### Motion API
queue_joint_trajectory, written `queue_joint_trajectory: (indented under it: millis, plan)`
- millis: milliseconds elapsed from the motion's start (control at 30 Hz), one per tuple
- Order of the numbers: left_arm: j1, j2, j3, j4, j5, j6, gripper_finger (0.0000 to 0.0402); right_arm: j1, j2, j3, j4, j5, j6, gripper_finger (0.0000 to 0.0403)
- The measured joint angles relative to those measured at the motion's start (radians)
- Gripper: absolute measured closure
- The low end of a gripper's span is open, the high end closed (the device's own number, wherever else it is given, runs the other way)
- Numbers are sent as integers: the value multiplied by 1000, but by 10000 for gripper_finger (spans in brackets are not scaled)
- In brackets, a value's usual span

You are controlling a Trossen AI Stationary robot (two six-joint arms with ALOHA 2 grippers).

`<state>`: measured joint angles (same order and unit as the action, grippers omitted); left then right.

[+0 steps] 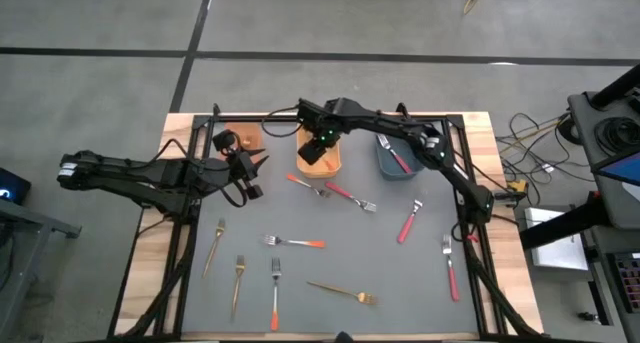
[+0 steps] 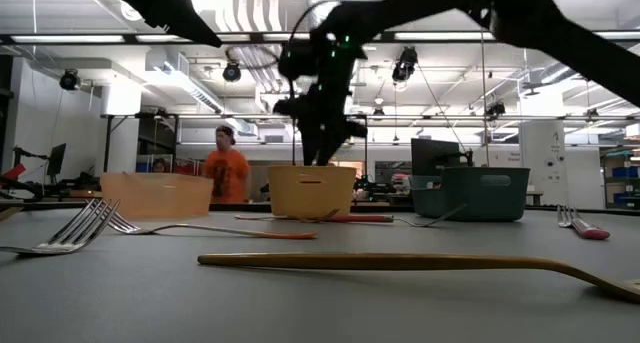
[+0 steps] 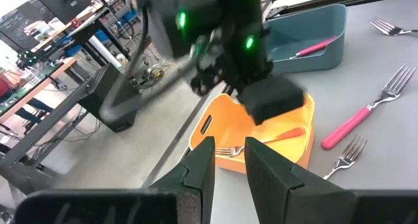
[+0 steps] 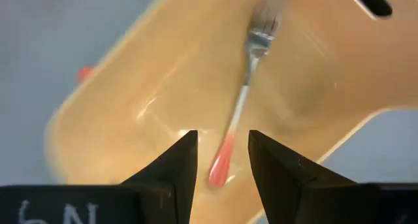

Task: Sort silverware by color (type)
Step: Put the red fork into the blue bin

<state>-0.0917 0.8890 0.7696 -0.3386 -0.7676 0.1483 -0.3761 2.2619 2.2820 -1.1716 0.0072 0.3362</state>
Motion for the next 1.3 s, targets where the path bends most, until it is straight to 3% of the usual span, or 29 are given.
queue_joint_trajectory:
  millis: [233, 367, 600, 967, 1300]
  plan:
    - [0, 0, 0, 0, 12, -79, 335, 119, -120, -7, -5, 76, -124, 304]
    - [0, 0, 0, 1, 103, -143, 335, 205, -181, -19, -4, 146, -178, 317]
    - [-8, 23, 0, 1, 208, -254, 335, 321, -282, -107, 30, 152, -232, 333]
    - [-82, 111, 0, 1, 212, -353, 335, 425, -518, -533, 295, 151, -213, 326]
    - [-111, 177, 0, 2, 212, -413, 335, 465, -679, -836, 453, 151, -228, 334]
